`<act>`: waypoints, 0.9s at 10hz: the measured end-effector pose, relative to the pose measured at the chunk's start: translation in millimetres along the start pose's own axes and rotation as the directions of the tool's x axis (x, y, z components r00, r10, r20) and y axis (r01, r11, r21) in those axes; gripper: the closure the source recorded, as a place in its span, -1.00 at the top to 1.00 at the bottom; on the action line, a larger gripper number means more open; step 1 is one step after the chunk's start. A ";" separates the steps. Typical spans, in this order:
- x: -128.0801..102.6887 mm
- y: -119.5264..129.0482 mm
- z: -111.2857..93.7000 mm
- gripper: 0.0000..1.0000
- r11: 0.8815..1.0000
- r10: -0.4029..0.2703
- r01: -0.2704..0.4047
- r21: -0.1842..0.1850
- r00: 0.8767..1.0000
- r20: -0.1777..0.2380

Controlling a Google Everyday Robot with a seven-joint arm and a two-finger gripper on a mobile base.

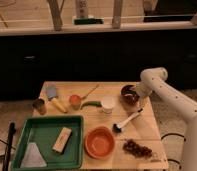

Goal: Stack bowls on top of each other

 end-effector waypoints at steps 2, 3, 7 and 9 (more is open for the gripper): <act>4.5 3.2 6.9 -0.04 1.000 0.016 -0.016 -0.011 1.000 0.011; 5.2 3.1 8.0 -0.20 1.000 0.019 -0.019 -0.012 1.000 0.013; 9.4 1.6 4.3 -0.98 1.000 0.023 -0.023 -0.002 1.000 0.005; 8.2 -2.0 -1.0 -1.00 1.000 0.014 -0.014 0.012 1.000 -0.002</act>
